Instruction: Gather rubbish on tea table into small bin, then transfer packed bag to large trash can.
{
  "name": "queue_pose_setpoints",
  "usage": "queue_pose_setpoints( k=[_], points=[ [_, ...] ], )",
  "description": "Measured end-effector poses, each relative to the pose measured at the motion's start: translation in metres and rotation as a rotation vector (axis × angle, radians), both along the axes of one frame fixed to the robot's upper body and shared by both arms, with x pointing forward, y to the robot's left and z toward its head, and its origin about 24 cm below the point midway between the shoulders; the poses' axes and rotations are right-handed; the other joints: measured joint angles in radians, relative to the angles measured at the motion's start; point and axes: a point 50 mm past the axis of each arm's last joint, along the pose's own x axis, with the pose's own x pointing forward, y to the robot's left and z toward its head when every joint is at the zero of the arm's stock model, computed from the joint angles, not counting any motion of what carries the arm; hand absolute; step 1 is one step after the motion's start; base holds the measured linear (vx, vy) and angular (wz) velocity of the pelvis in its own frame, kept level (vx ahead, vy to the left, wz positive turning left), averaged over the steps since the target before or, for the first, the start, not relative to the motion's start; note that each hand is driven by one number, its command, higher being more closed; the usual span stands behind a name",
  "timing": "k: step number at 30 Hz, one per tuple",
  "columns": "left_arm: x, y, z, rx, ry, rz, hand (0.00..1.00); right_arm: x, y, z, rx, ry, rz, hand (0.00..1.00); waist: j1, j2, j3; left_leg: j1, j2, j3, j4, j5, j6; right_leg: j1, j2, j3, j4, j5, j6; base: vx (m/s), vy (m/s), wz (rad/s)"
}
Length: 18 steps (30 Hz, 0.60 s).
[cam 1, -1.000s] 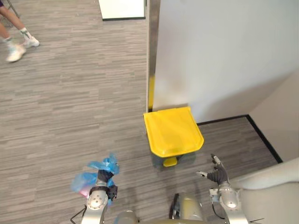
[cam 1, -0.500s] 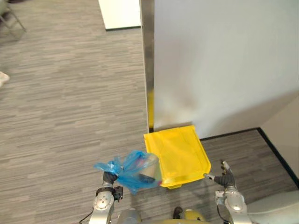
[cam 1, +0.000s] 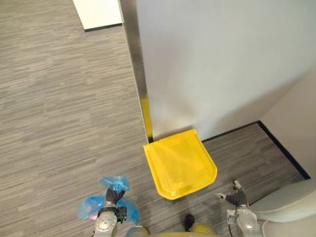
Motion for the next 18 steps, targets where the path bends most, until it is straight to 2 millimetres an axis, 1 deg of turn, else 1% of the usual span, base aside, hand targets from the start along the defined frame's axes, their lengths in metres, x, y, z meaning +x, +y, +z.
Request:
queue_pose_setpoints(
  k=[1, 2, 3, 4, 5, 6, 7, 8, 9, 10, 11, 12, 13, 15, 16, 17, 18],
  points=[
    [0.000, 0.001, 0.000, 0.004, -0.001, 0.000, 1.00, 0.001, 0.001, 0.000, 0.001, 0.003, 0.005, 0.00, 0.000, -0.002, 0.001, -0.001, -0.002, 0.001, 0.003, -0.001, 0.001, -0.003, -0.002, 0.006, 0.002, 0.004, 0.002, -0.06, 0.024, -0.18],
    [0.001, 0.003, 0.001, 0.009, -0.002, -0.002, 1.00, 0.003, 0.002, 0.000, 0.003, 0.001, 0.009, 0.00, 0.000, -0.007, 0.005, -0.004, -0.002, 0.002, 0.010, -0.009, 0.011, -0.017, -0.004, 0.010, 0.022, 0.005, 0.002, -0.13, 0.052, -0.17],
    [0.002, 0.003, 0.002, 0.011, -0.010, -0.003, 1.00, 0.006, 0.003, 0.001, 0.003, -0.004, 0.010, 0.00, 0.000, -0.008, 0.014, -0.017, 0.001, 0.001, 0.040, -0.033, 0.023, -0.041, -0.003, 0.011, 0.064, 0.003, 0.004, -0.14, 0.050, -0.19],
    [0.004, 0.003, 0.004, 0.011, -0.018, -0.004, 1.00, 0.009, 0.003, 0.003, 0.002, -0.013, 0.012, 0.00, 0.002, -0.011, 0.025, -0.022, 0.006, 0.001, 0.060, -0.045, 0.027, -0.055, -0.004, 0.011, 0.092, 0.001, 0.007, -0.16, 0.034, -0.18],
    [0.007, 0.002, 0.005, 0.010, -0.028, -0.008, 1.00, 0.016, 0.003, 0.006, 0.000, -0.035, 0.017, 0.00, 0.001, -0.014, 0.052, -0.028, 0.016, -0.004, 0.093, -0.074, 0.039, -0.076, -0.007, 0.004, 0.150, -0.003, 0.011, -0.18, 0.027, -0.06],
    [0.013, 0.000, 0.009, 0.010, -0.049, -0.016, 1.00, 0.025, 0.004, 0.012, -0.005, -0.066, 0.016, 0.00, -0.002, -0.022, 0.090, -0.024, 0.003, -0.028, 0.117, -0.102, 0.051, -0.126, -0.031, -0.022, 0.281, -0.014, 0.022, -0.19, 0.034, 0.04],
    [0.017, 0.000, 0.011, 0.011, -0.060, -0.020, 1.00, 0.026, 0.004, 0.013, -0.010, -0.074, 0.011, 0.00, -0.003, -0.030, 0.107, -0.018, -0.007, -0.037, 0.125, -0.105, 0.059, -0.177, -0.043, -0.040, 0.372, -0.025, 0.025, -0.25, 0.070, 0.26],
    [0.023, -0.002, 0.014, 0.013, -0.077, -0.031, 1.00, 0.023, 0.003, 0.012, -0.013, -0.068, 0.004, 0.00, -0.003, -0.031, 0.127, -0.025, -0.007, -0.056, 0.167, -0.119, 0.079, -0.214, -0.052, -0.071, 0.404, -0.080, 0.016, -0.18, 0.047, 0.41],
    [0.030, -0.003, 0.017, 0.019, -0.093, -0.051, 1.00, 0.021, 0.003, 0.012, -0.015, -0.063, -0.001, 0.00, -0.003, -0.039, 0.139, -0.036, -0.006, -0.076, 0.217, -0.140, 0.092, -0.226, -0.056, -0.079, 0.352, -0.084, 0.016, -0.13, 0.017, 0.50],
    [0.033, -0.002, 0.019, 0.027, -0.103, -0.058, 1.00, 0.021, 0.004, 0.011, -0.016, -0.064, -0.005, 0.00, -0.003, -0.044, 0.145, -0.038, -0.010, -0.087, 0.241, -0.152, 0.093, -0.229, -0.057, -0.082, 0.312, -0.081, 0.018, -0.02, -0.047, 0.67],
    [0.040, -0.001, 0.023, 0.037, -0.122, -0.072, 1.00, 0.020, 0.002, 0.012, -0.021, -0.065, -0.012, 0.00, -0.003, -0.067, 0.142, -0.063, -0.023, -0.117, 0.295, -0.181, 0.093, -0.226, -0.067, -0.089, 0.244, -0.068, 0.024, -0.01, -0.069, 0.61],
    [0.042, -0.003, 0.024, 0.036, -0.129, -0.077, 1.00, 0.020, 0.001, 0.013, -0.026, -0.067, -0.013, 0.00, -0.005, -0.068, 0.142, -0.068, -0.023, -0.131, 0.318, -0.194, 0.090, -0.212, -0.068, -0.093, 0.236, -0.050, 0.019, 0.04, -0.107, 0.71],
    [0.048, -0.008, 0.027, 0.026, -0.146, -0.089, 1.00, 0.021, -0.004, 0.016, -0.041, -0.078, -0.017, 0.00, -0.003, -0.061, 0.145, -0.076, -0.020, -0.168, 0.352, -0.215, 0.079, -0.196, -0.062, -0.090, 0.248, -0.015, 0.015, 0.11, -0.137, 0.83],
    [0.056, -0.015, 0.031, 0.020, -0.171, -0.113, 1.00, 0.015, -0.013, 0.018, -0.049, -0.085, -0.057, 0.00, -0.004, -0.063, 0.144, -0.079, -0.034, -0.240, 0.362, -0.225, 0.065, -0.190, -0.053, -0.049, 0.318, -0.030, 0.007, 0.14, -0.137, 0.99],
    [0.058, -0.018, 0.032, 0.014, -0.177, -0.119, 1.00, 0.011, -0.019, 0.019, -0.050, -0.086, -0.085, 0.00, -0.007, -0.061, 0.140, -0.079, -0.037, -0.267, 0.368, -0.230, 0.057, -0.189, -0.049, -0.045, 0.350, -0.062, 0.000, 0.19, -0.137, 0.82],
    [0.058, -0.020, 0.032, 0.007, -0.178, -0.113, 1.00, 0.004, -0.028, 0.019, -0.042, -0.084, -0.143, 0.00, -0.002, -0.049, 0.138, -0.074, -0.031, -0.291, 0.382, -0.239, 0.038, -0.190, -0.049, -0.058, 0.399, -0.098, -0.002, 0.16, -0.103, 0.59],
    [0.057, -0.020, 0.031, 0.007, -0.176, -0.104, 1.00, 0.002, -0.031, 0.018, -0.040, -0.081, -0.161, 0.00, 0.000, -0.043, 0.136, -0.072, -0.025, -0.298, 0.390, -0.245, 0.031, -0.190, -0.047, -0.068, 0.416, -0.110, -0.007, 0.23, -0.120, 0.39]
  ],
)
